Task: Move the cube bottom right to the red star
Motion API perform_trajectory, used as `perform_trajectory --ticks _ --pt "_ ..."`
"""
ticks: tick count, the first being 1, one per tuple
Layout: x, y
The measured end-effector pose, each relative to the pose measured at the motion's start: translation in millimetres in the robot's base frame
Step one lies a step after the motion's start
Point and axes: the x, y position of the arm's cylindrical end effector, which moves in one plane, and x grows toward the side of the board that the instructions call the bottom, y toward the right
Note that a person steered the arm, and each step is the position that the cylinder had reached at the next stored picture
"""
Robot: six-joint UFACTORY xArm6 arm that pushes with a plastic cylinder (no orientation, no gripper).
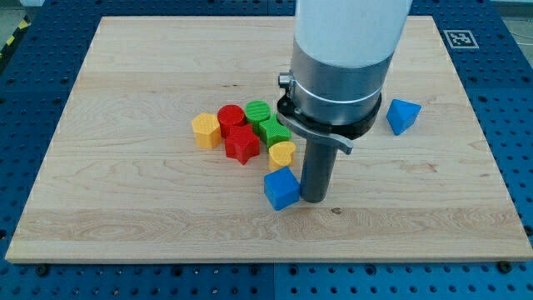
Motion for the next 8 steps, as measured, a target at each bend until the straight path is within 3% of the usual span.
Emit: perform_trajectory --ticks 7,8 --pt "18 -21" --pt "35 -21"
